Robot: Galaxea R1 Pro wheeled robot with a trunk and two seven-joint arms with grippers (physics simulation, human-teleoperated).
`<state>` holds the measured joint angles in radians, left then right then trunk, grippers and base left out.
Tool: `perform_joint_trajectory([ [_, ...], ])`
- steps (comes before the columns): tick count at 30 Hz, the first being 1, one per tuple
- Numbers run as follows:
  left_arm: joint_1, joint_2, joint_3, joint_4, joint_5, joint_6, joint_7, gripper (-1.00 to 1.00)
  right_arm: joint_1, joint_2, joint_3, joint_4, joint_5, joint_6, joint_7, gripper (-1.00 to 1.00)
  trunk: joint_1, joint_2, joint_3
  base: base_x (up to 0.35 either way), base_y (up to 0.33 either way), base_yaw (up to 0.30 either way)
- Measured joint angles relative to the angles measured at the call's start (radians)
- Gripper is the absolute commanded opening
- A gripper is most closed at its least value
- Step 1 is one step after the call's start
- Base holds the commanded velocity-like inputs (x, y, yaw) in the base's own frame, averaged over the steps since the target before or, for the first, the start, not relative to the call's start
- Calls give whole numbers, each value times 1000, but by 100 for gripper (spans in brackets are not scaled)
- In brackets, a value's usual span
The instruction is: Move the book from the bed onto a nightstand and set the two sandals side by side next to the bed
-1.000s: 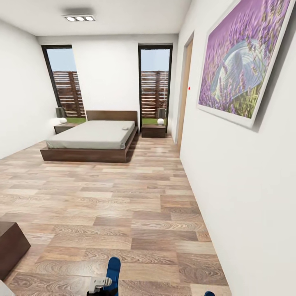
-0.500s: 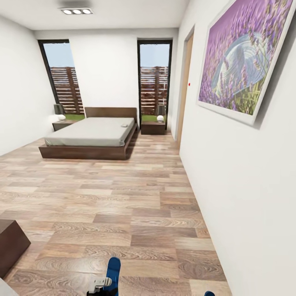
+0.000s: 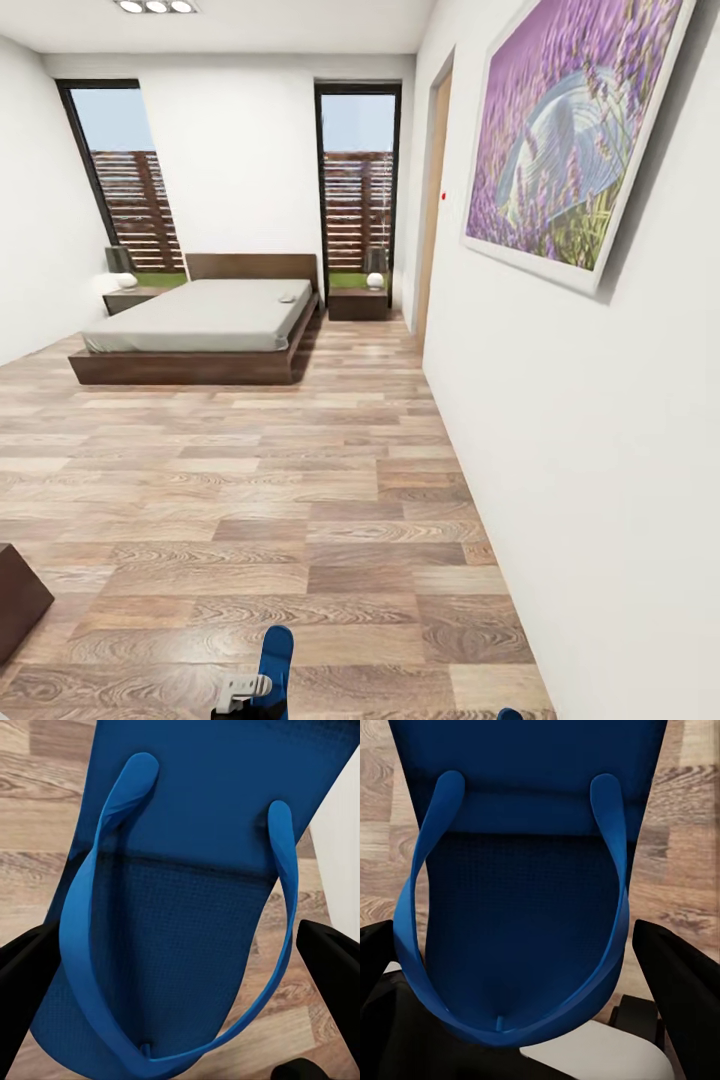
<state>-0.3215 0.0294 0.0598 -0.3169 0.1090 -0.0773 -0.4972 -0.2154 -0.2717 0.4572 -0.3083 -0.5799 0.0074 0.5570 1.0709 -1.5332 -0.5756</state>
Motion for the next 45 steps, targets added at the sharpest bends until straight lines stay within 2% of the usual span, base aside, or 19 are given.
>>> perform_joint_trajectory([
  [13, 0, 0, 0, 0, 0, 0, 0, -100, 0, 1, 0, 0, 0, 0, -1, -100, 0, 0, -3, 0, 0, -12],
  [23, 0, 0, 0, 0, 0, 0, 0, -100, 0, 1, 0, 0, 0, 0, -2, -100, 0, 0, -14, 10, 0, -38],
  [35, 0, 0, 0, 0, -2, 2, 0, -100, 0, 1, 1, 8, 1, -3, -2, -100, -1, 0, -15, 287, 0, -2],
  [39, 0, 0, 0, 0, -2, 1, 0, -100, 0, 1, 0, 65, -1, -47, -2, -100, -1, 0, -15, 322, 0, 0],
  [45, 0, 0, 0, 0, -2, 1, 0, -100, 0, 1, -1, 79, -2, -85, -1, -100, -1, 0, -15, 323, 0, 0],
])
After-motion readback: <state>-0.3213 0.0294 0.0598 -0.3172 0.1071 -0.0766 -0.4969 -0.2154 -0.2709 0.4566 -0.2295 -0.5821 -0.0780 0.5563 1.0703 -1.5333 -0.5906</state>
